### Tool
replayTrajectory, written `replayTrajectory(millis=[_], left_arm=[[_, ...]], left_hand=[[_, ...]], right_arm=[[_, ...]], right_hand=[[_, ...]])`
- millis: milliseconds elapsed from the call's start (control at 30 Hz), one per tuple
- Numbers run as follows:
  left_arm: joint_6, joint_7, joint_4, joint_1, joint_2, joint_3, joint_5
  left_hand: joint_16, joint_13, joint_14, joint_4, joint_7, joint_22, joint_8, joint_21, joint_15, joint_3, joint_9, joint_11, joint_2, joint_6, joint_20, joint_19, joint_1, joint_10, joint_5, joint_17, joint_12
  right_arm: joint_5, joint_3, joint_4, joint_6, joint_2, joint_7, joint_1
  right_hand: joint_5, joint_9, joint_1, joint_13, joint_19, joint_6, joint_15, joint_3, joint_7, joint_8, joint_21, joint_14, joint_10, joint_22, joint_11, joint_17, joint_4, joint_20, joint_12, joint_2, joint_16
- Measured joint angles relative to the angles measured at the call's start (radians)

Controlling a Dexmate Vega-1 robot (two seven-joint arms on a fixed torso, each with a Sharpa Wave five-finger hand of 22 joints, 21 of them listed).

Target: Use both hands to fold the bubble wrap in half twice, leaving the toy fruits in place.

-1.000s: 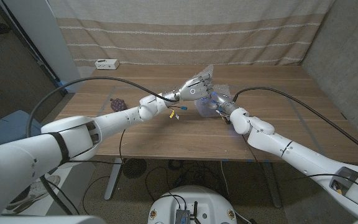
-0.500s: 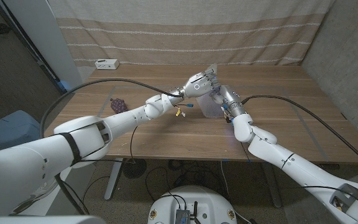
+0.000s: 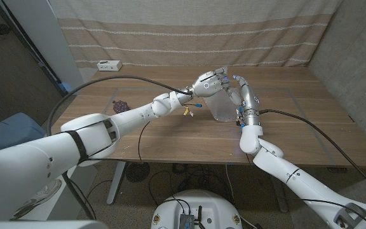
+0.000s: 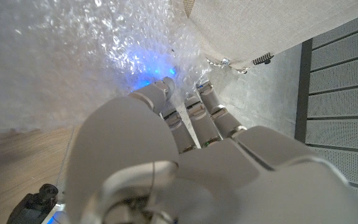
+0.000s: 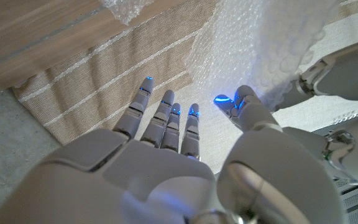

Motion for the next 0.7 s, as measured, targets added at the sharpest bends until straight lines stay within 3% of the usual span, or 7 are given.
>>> replayTrajectory(millis=[67, 133, 267, 433, 600, 667, 700], left_arm=[[-0.001, -0.002, 0.000, -0.005, 0.000, 0.011, 0.004], [-0.001, -0.002, 0.000, -0.007, 0.000, 0.014, 0.009], [0.008, -0.004, -0.049, -0.009, 0.022, 0.025, 0.012], [0.015, -0.004, -0.081, -0.001, 0.041, 0.015, 0.019], [0.024, -0.003, -0.138, 0.018, 0.072, -0.003, 0.020], [0.027, -0.003, -0.138, 0.018, 0.072, -0.003, 0.020], [0.027, -0.003, -0.153, 0.025, 0.081, -0.012, 0.020]], left_hand=[[0.000, 0.004, 0.000, 0.000, 0.019, 0.000, 0.001, 0.004, 0.000, 0.000, 0.000, 0.000, 0.000, -0.019, -0.003, -0.003, 0.000, 0.000, 0.000, 0.000, -0.001], [0.000, 0.005, 0.000, 0.000, 0.019, 0.000, 0.002, 0.004, 0.000, 0.000, -0.008, 0.002, 0.000, -0.019, -0.003, -0.003, 0.000, 0.002, 0.000, 0.000, -0.002], [0.000, 0.005, 0.000, 0.000, 0.019, 0.000, 0.002, 0.004, 0.000, 0.000, -0.007, 0.002, 0.000, -0.019, 0.002, -0.009, 0.000, 0.002, 0.000, 0.000, -0.002], [0.000, 0.006, 0.000, 0.000, -0.062, 0.000, 0.011, 0.013, 0.000, 0.000, 0.007, 0.002, 0.000, 0.063, 0.000, -0.011, 0.000, 0.002, 0.000, 0.000, -0.001], [0.000, 0.009, 0.000, 0.000, -0.069, 0.000, 0.008, 0.019, 0.000, 0.000, 0.000, -0.001, 0.000, 0.070, -0.002, -0.013, 0.000, 0.004, 0.000, 0.000, -0.008], [0.000, 0.009, 0.000, 0.000, -0.069, 0.000, 0.008, 0.019, 0.000, 0.000, 0.000, -0.002, 0.000, 0.070, 0.003, -0.018, 0.000, 0.006, 0.000, 0.000, -0.008], [0.000, 0.009, 0.000, 0.000, -0.069, 0.000, 0.008, 0.019, 0.000, 0.000, 0.000, -0.002, 0.000, 0.070, 0.000, -0.021, 0.000, 0.006, 0.000, 0.000, -0.008]], right_arm=[[-0.002, 0.007, -0.006, -0.004, 0.000, -0.012, -0.005], [-0.005, 0.008, -0.022, -0.008, -0.001, -0.015, -0.006], [-0.090, -0.018, -0.037, -0.112, -0.004, -0.014, 0.015], [-0.164, -0.094, -0.011, -0.193, -0.012, 0.020, 0.079], [-0.326, -0.187, 0.060, -0.406, -0.016, 0.114, 0.157], [-0.326, -0.222, 0.094, -0.406, -0.015, 0.114, 0.185], [-0.385, -0.232, 0.105, -0.504, -0.014, 0.140, 0.194]], right_hand=[[0.020, -0.015, 0.077, -0.008, 0.002, 0.005, -0.012, 0.045, -0.002, -0.011, -0.005, -0.007, 0.001, -0.004, -0.002, -0.021, -0.045, -0.002, 0.003, 0.005, -0.006], [0.043, -0.031, 0.262, -0.017, 0.011, -0.009, -0.025, 0.094, -0.023, -0.026, -0.016, -0.026, -0.011, -0.005, -0.037, -0.045, -0.078, -0.022, 0.003, 0.002, -0.015], [0.034, -0.043, 0.454, -0.025, 0.030, -0.024, -0.023, 0.160, -0.068, -0.039, -0.019, -0.065, -0.020, -0.005, -0.089, -0.065, -0.051, -0.063, 0.003, -0.019, -0.015], [0.009, -0.049, 0.545, -0.028, 0.038, -0.016, -0.024, 0.155, -0.096, -0.039, -0.024, -0.092, -0.018, -0.005, -0.112, -0.074, -0.047, -0.092, 0.003, -0.019, -0.015], [0.002, -0.053, 0.667, -0.035, 0.016, 0.009, -0.024, 0.159, -0.131, -0.039, -0.038, -0.103, -0.009, -0.004, -0.139, -0.084, -0.049, -0.120, 0.003, 0.003, -0.015], [0.002, -0.053, 0.734, -0.036, 0.003, 0.022, -0.024, 0.176, -0.144, -0.039, -0.045, -0.106, -0.005, -0.002, -0.149, -0.085, -0.050, -0.132, 0.003, 0.020, -0.015], [0.002, -0.053, 0.756, -0.037, -0.004, 0.027, -0.024, 0.181, -0.153, -0.039, -0.045, -0.106, -0.002, -0.002, -0.153, -0.085, -0.050, -0.133, 0.003, 0.025, -0.015]])
